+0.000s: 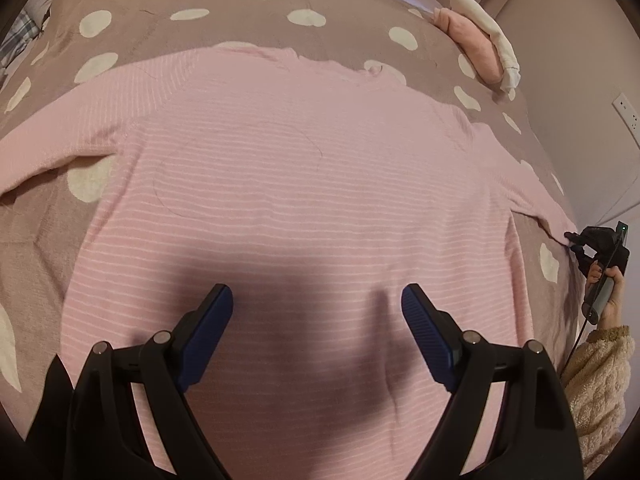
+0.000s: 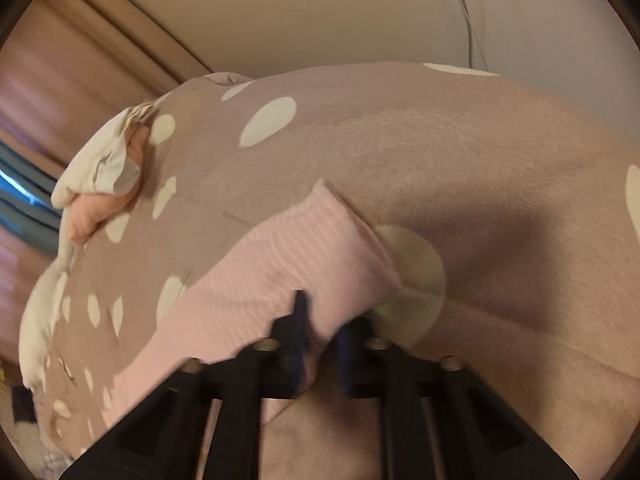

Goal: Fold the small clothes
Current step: 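Grasp the pink shirt's sleeve cuff with the right gripper, then carry the sleeve across the shirt body with the right gripper and release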

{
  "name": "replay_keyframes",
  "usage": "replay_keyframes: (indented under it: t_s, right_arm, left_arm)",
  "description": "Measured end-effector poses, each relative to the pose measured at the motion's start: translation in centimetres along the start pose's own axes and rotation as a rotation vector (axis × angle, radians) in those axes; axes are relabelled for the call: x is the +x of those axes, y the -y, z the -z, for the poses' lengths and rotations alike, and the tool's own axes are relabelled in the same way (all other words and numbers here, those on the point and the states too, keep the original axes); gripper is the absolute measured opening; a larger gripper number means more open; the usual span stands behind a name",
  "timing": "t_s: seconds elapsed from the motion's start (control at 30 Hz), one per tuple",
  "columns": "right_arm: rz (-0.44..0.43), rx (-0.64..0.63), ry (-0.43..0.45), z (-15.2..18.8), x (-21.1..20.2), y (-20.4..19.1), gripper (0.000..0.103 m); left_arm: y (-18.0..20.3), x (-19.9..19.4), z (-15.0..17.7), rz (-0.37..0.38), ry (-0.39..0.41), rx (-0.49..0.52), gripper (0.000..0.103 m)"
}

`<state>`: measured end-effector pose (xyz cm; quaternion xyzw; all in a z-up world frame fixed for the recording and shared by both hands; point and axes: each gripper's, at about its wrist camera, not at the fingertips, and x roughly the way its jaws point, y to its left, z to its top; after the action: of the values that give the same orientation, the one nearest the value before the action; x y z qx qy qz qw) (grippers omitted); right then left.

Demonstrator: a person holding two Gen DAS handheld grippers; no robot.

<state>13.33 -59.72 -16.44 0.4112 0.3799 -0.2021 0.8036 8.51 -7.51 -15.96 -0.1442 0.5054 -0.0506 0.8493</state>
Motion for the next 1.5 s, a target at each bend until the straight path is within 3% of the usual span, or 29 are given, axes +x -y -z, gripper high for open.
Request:
replay_keyframes:
  t_s: [0.23,0.6,0.73,1.07,1.5]
  right_arm:
    - [0.060,-0.208,0.162,-0.1,-5.2,-6.2,0.008]
    - [-0.117,-0.502,0.298,2.9,-13.7,-20.0,0.007]
    - [-0.203,-0.578,0.268,5.0,-14.4,-23.7,0.007]
    - [-0.284,-0.813,0.204,13.4,-14.8,-30.5,0.007]
    - [-0.396,-1.048,-0.041,26.5,-10.9,-34.0,0.007]
  left_arm:
    - [-1.5,-2.8,-1.5,-0.038,0.081,-0.024,0.086]
    - [-4.5,-8.5,-3.1,-0.088,0.228,-0.080,0.086]
    - [-5.3,-10.4,-3.3,-0.094,0.282,-0.092,0.086]
    - [-7.3,-12.9,-3.2,-0.109,0.334,-0.130,0.086]
    - [-9.7,-13.0,-3.0,-0.125,0.337,-0.171,0.086]
